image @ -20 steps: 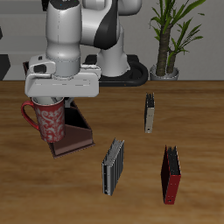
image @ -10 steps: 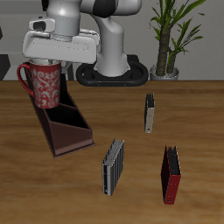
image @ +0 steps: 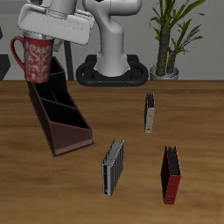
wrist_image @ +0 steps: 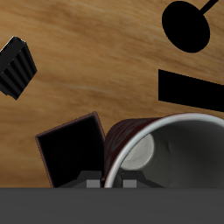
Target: Place the red mug into the right desk caddy's right compartment
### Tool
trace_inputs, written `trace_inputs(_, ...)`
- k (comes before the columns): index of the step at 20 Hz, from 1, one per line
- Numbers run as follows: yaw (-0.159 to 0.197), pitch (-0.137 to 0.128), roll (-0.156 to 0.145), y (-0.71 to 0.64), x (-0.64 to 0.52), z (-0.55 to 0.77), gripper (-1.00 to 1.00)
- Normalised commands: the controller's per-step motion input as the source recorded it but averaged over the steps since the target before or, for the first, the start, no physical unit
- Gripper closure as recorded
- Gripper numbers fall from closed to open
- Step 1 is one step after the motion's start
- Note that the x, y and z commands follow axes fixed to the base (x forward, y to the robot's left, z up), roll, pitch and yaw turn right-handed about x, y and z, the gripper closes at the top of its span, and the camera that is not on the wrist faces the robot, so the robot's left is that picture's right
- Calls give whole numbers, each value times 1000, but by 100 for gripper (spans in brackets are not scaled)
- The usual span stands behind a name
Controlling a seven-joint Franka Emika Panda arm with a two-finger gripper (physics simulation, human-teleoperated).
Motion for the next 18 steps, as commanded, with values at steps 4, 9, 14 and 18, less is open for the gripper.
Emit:
trace_inputs(4,-8,10,-50,76,-644,88,100)
trace_inputs(9,-94,-45,-58,-32,-710,149,100)
trace_inputs(14,-17,-18,-10,-18,-477,47,100)
trace_inputs(18,-49,13,-36,-16,-476,-27,100)
